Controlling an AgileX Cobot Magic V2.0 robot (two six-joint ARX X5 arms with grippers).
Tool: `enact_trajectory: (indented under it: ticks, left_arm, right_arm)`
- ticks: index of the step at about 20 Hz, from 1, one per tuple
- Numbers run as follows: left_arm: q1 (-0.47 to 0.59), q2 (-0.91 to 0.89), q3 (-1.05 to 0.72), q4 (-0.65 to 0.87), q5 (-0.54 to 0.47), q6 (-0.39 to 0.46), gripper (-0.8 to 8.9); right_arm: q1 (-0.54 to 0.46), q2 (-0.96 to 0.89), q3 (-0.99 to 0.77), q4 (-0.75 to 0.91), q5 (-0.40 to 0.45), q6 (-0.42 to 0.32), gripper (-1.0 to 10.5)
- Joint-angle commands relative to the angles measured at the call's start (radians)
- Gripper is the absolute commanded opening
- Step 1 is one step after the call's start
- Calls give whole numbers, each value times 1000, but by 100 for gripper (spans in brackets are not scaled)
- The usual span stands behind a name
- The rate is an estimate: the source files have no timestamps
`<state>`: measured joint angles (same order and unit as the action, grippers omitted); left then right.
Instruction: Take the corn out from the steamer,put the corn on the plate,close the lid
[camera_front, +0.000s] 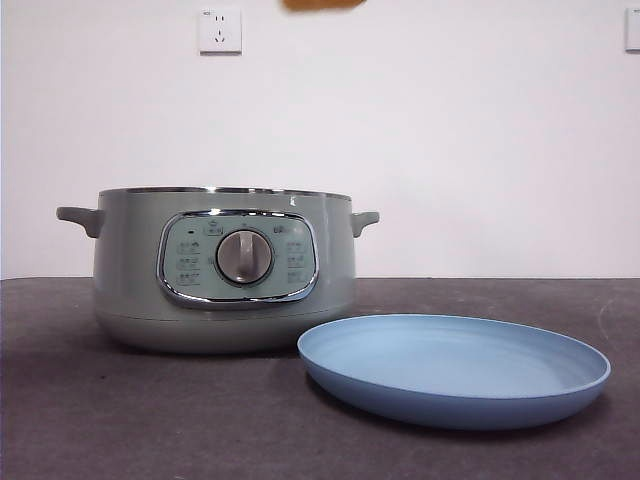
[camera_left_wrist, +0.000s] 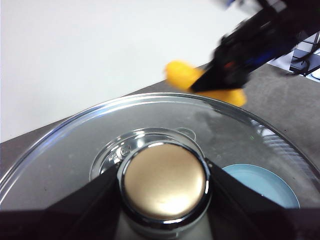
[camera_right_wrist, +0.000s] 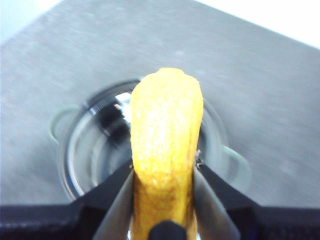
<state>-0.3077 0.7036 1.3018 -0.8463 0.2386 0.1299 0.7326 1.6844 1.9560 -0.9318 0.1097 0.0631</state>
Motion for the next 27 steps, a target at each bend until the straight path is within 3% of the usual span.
enact_trajectory:
  ticks: [1, 5, 9, 14, 17, 20, 27]
  left_arm:
    - [2, -13, 17, 39, 6, -2, -8]
    - [2, -13, 17, 30, 7, -2, -8]
    - [2, -13, 17, 22, 7, -2, -8]
    - [2, -13, 17, 19, 7, -2, -8]
    - [2, -13, 17, 14, 7, -2, -8]
    - [2, -13, 17, 14, 7, -2, -8]
    - [2, -13, 17, 14, 6, -2, -8]
  right_arm:
    - [0, -72, -31, -52, 32, -12, -13]
    - [-1, -227, -270, -21, 108, 33, -13]
    - [-36, -407, -696, 238, 98, 140, -13]
    - [-129, -415, -1018, 499, -59, 240, -13]
    - [-150, -359, -1101, 582, -61, 262, -12]
    - [-154, -282, -1142, 673, -128, 284, -13]
    - [-153, -83, -1146, 729, -137, 307, -12]
